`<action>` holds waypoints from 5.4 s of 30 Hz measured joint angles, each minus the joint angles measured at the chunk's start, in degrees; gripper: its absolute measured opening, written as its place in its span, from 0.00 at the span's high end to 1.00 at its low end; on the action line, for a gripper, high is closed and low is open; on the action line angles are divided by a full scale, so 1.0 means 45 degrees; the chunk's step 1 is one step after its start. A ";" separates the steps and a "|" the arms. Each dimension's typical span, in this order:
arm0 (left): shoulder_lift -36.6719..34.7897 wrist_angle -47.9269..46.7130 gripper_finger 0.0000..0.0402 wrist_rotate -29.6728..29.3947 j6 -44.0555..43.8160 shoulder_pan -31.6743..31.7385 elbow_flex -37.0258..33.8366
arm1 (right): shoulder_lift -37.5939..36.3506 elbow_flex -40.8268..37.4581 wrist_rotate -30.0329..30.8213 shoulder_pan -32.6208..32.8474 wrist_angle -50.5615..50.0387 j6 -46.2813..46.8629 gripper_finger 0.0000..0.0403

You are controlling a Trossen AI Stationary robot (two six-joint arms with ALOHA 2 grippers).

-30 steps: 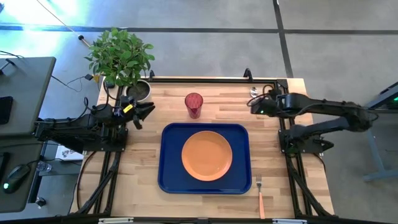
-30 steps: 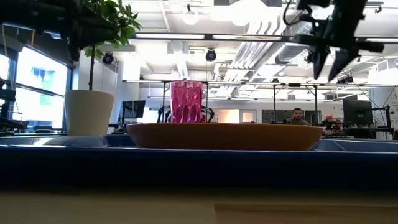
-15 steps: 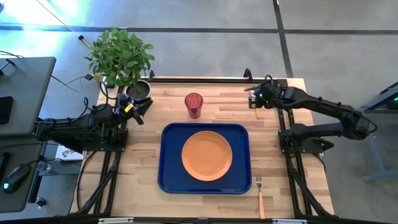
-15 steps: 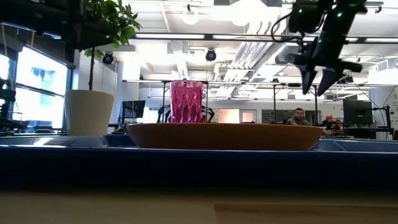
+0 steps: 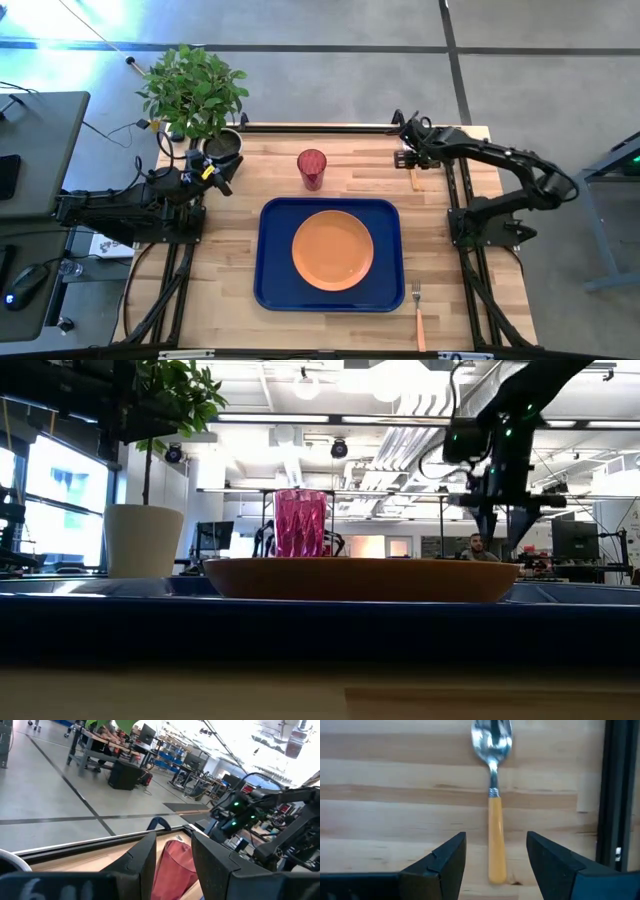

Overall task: Pick and place plate/cup/fork/spoon on tray
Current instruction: Put the orange spoon on the right side of the orange plate

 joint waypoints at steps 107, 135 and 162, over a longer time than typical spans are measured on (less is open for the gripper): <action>-0.0001 -0.0759 0.71 0.0419 0.0670 -0.0001 -0.0010 | 0.1711 0.3143 -0.1478 1.2156 -0.2076 1.4820 0.96; -0.0001 -0.0761 0.71 0.0418 0.1432 -0.0001 -0.0010 | 0.5230 0.3133 -0.2122 1.3349 -0.0064 1.5262 0.96; 0.0000 -0.0767 0.71 0.0408 0.1442 -0.0001 -0.0010 | 0.5918 0.3109 -0.2380 1.3345 0.0432 1.5191 0.81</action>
